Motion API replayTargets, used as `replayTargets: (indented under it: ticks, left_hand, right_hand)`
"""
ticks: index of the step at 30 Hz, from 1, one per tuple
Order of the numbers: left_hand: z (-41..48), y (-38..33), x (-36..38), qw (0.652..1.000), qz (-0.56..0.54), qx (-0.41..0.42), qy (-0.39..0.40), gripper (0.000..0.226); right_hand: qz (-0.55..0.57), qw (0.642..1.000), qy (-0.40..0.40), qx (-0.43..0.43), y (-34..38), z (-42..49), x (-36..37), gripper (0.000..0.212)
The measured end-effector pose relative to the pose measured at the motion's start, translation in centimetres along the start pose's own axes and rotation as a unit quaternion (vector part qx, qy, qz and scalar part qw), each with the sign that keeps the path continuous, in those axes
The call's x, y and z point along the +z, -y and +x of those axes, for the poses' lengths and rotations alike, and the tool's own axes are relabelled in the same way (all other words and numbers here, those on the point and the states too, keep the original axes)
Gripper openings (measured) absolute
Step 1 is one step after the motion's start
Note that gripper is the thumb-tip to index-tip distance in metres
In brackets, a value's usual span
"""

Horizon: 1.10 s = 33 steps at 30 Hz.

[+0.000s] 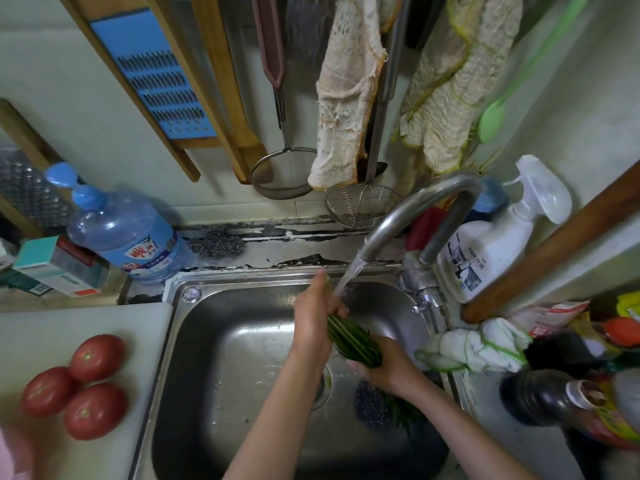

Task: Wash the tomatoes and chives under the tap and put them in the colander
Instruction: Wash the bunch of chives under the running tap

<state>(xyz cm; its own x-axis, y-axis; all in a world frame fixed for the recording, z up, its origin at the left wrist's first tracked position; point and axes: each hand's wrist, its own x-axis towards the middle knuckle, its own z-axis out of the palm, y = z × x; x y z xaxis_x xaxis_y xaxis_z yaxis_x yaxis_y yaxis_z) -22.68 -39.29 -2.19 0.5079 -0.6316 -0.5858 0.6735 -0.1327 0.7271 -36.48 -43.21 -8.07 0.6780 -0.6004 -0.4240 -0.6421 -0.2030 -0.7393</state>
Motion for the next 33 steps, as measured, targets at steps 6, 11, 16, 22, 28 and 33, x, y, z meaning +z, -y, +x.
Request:
replayTargets:
  ticks: [6, 11, 16, 22, 28, 33]
  left_hand:
    - [-0.7, -0.2, -3.7, 0.981, -0.152, -0.017, 0.122, 0.075]
    - [-1.6, 1.1, -5.0, 0.983, -0.084, -0.018, 0.163, 0.063]
    - [-2.2, 0.7, -8.4, 0.97, -0.119, -0.008, 0.212, 0.089]
    - [-2.8, 3.1, -12.5, 0.952, -0.025, -0.054, 0.301, 0.119]
    - [-2.2, 1.8, -8.0, 0.971, 0.068, -0.017, 0.227, 0.065]
    - [-0.8, 0.7, -4.6, 0.988, -0.126, -0.062, 0.069, 0.024]
  right_hand:
    - [0.006, 1.0, -0.015, 0.014, 1.6, 0.5, -1.0, 0.02]
    - [-0.111, 0.992, 0.042, -0.033, 6.1, 0.9, -1.2, 0.017]
    - [0.074, 0.984, 0.16, 0.013, 9.1, 2.2, -1.7, 0.017]
    - [0.126, 0.978, 0.157, 0.064, 10.9, 3.6, -2.6, 0.027]
    - [0.054, 0.977, 0.207, 0.026, 11.1, 1.9, -1.2, 0.017]
    - [-0.148, 0.98, 0.129, -0.018, 11.4, 1.4, 0.1, 0.046]
